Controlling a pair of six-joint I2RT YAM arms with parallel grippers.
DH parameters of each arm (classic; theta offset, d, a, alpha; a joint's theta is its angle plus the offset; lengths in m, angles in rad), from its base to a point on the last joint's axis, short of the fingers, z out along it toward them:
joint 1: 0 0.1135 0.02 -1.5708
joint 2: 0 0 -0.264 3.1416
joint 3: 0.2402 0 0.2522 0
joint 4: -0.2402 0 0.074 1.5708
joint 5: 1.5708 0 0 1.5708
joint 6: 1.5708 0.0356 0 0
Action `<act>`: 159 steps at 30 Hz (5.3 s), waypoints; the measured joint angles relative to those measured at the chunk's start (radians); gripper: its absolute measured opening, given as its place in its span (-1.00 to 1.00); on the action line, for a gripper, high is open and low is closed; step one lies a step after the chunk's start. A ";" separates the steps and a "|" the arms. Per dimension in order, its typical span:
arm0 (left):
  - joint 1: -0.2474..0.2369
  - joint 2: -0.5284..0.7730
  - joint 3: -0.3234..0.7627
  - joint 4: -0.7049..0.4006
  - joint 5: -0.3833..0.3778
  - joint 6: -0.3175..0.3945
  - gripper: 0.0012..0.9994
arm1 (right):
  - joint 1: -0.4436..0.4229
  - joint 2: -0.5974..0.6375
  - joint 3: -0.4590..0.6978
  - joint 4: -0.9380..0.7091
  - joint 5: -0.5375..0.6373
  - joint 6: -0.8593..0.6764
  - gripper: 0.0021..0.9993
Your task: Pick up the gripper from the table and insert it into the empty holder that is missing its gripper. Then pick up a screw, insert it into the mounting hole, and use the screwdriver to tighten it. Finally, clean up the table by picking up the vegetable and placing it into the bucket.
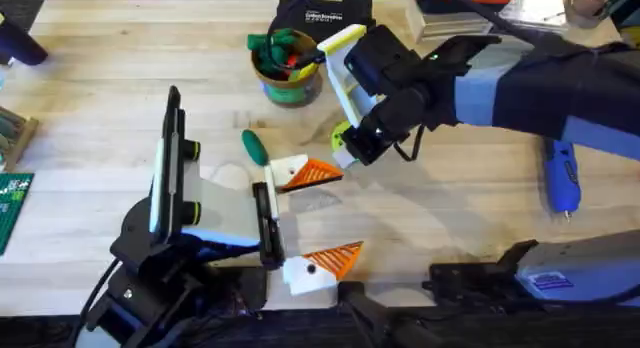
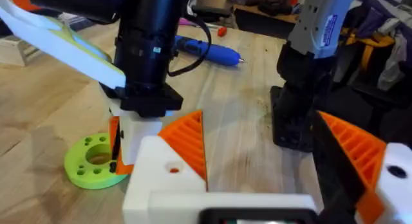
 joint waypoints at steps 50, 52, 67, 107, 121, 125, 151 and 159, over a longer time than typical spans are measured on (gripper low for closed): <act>0.000 0.000 0.000 0.000 0.000 0.000 0.97 | 0.000 0.029 0.004 0.079 0.011 0.016 -0.99; 0.000 0.000 0.000 0.000 0.000 0.000 0.97 | 0.000 0.029 0.004 0.079 0.011 0.015 -0.99; 0.000 0.000 0.000 0.000 0.000 0.000 0.97 | 0.000 0.021 0.003 0.070 0.011 0.013 -0.99; 0.000 0.000 0.000 0.000 0.000 0.000 0.97 | -0.058 -0.432 0.069 -0.222 -0.070 -0.112 -0.99; 0.000 0.000 0.000 0.000 0.000 0.000 0.97 | -0.067 -0.432 0.132 -0.229 -0.179 -0.167 -0.99; 0.000 0.000 0.000 0.000 0.000 0.000 0.97 | -0.067 -0.432 0.132 -0.229 -0.239 -0.176 -0.99; 0.000 0.000 0.000 0.000 0.000 0.000 0.97 | 0.029 -0.375 0.134 -0.159 -0.319 -0.208 -0.99; 0.000 0.000 0.000 0.000 0.000 0.000 0.97 | 0.030 -0.341 0.194 -0.204 -0.319 -0.207 -0.99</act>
